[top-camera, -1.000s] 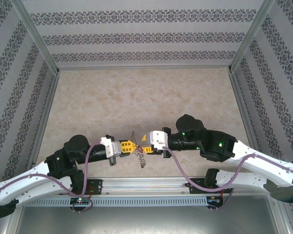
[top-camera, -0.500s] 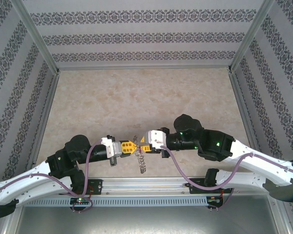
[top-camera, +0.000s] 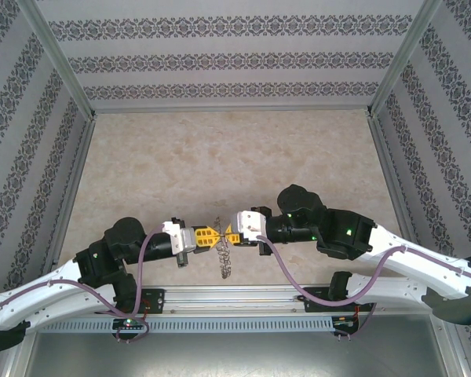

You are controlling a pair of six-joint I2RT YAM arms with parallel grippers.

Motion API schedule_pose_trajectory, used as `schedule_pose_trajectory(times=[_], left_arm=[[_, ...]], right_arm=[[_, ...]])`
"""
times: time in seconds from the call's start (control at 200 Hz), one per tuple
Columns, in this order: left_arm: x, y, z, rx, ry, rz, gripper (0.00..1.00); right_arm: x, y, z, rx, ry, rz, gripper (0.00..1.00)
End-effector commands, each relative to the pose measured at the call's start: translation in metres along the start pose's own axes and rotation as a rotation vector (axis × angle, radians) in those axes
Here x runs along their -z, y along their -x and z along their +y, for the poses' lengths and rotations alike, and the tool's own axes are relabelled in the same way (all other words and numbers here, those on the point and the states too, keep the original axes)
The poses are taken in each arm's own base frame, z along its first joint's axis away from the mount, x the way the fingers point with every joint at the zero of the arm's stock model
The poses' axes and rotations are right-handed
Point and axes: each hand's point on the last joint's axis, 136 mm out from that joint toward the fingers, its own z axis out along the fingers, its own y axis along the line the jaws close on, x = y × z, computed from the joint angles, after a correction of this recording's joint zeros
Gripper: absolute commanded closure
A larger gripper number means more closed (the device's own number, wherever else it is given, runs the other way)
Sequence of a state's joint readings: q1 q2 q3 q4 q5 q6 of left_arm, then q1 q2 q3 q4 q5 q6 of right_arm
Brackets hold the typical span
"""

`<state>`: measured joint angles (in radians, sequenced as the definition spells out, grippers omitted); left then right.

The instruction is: Put the keys on the keyring

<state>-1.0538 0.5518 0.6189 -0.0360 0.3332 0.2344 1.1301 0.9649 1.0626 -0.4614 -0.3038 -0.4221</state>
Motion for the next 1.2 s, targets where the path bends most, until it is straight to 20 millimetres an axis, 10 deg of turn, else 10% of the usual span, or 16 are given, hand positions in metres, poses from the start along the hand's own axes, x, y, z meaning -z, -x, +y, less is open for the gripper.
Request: schedule_pose_trajectory(times=[0.0,1.034,1.194], left_arm=[[0.007,0.03,-0.003,-0.024,-0.013,-0.122,1.0],[0.007,0.031,-0.005,-0.028,-0.026,-0.107,1.0],[0.007,0.029,-0.004,-0.032,-0.022,-0.101,1.0]], right_arm=[[-0.001,-0.006,0.0,-0.015,-0.01,0.019,0.88],[-0.011,-0.006,-0.011,-0.035,0.007,0.036,1.0],[0.003,-0.003,-0.01,-0.031,-0.029,-0.003,0.78]])
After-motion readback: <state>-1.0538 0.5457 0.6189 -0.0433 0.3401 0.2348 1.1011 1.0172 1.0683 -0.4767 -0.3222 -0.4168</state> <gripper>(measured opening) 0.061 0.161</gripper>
